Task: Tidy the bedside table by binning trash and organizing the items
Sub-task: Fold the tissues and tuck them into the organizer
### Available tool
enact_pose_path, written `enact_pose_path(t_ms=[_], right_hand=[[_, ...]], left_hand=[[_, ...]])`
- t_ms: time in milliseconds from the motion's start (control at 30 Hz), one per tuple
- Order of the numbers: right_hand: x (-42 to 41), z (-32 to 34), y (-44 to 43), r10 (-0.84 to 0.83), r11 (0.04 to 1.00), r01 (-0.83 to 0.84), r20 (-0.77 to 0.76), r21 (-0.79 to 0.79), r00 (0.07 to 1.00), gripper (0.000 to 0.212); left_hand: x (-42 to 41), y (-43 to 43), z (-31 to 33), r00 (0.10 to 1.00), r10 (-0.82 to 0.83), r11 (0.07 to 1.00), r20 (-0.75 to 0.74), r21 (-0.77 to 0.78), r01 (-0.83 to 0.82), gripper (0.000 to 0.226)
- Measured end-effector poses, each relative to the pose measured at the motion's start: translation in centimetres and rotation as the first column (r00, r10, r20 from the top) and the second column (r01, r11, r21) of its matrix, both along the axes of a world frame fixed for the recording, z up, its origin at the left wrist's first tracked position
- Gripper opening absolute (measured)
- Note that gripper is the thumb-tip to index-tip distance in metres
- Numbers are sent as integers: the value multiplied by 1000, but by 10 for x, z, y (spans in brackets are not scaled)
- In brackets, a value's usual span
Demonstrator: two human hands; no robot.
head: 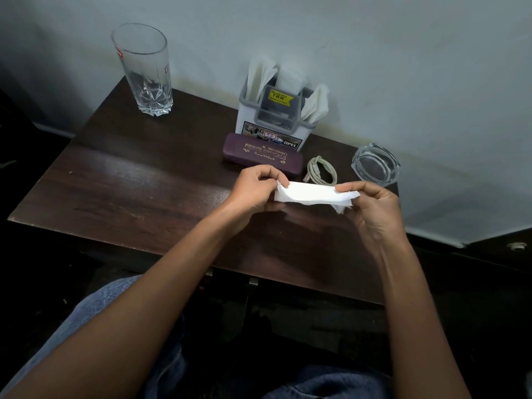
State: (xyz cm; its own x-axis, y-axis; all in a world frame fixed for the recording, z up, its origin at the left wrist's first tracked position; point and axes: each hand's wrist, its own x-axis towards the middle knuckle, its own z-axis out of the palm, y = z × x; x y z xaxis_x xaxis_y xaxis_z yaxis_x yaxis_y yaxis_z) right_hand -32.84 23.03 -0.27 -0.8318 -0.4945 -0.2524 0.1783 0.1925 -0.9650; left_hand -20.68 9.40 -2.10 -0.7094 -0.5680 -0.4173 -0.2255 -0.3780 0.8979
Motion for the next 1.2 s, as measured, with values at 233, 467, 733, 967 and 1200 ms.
enact_pose_path(t_ms=[233, 467, 733, 967, 1200], right_hand=[[0, 0, 2, 21, 999, -25, -78, -46, 997, 41], [1, 7, -2, -14, 997, 23, 114, -73, 993, 22], [8, 6, -4, 37, 997, -40, 49, 64, 998, 23], [9, 13, -11, -87, 996, 87, 31, -12, 996, 24], [24, 15, -38, -217, 970, 205, -89, -128, 972, 37]], left_hand=[[-2, 0, -1, 1000, 11, 996, 7, 87, -12, 8], [-1, 0, -5, 999, 34, 999, -18, -39, -35, 38], [-1, -2, -3, 997, 53, 995, -49, -86, -57, 35], [0, -6, 4, 977, 189, 972, -97, -121, -200, 21], [3, -13, 10, 909, 399, 830, -118, -375, -413, 36]])
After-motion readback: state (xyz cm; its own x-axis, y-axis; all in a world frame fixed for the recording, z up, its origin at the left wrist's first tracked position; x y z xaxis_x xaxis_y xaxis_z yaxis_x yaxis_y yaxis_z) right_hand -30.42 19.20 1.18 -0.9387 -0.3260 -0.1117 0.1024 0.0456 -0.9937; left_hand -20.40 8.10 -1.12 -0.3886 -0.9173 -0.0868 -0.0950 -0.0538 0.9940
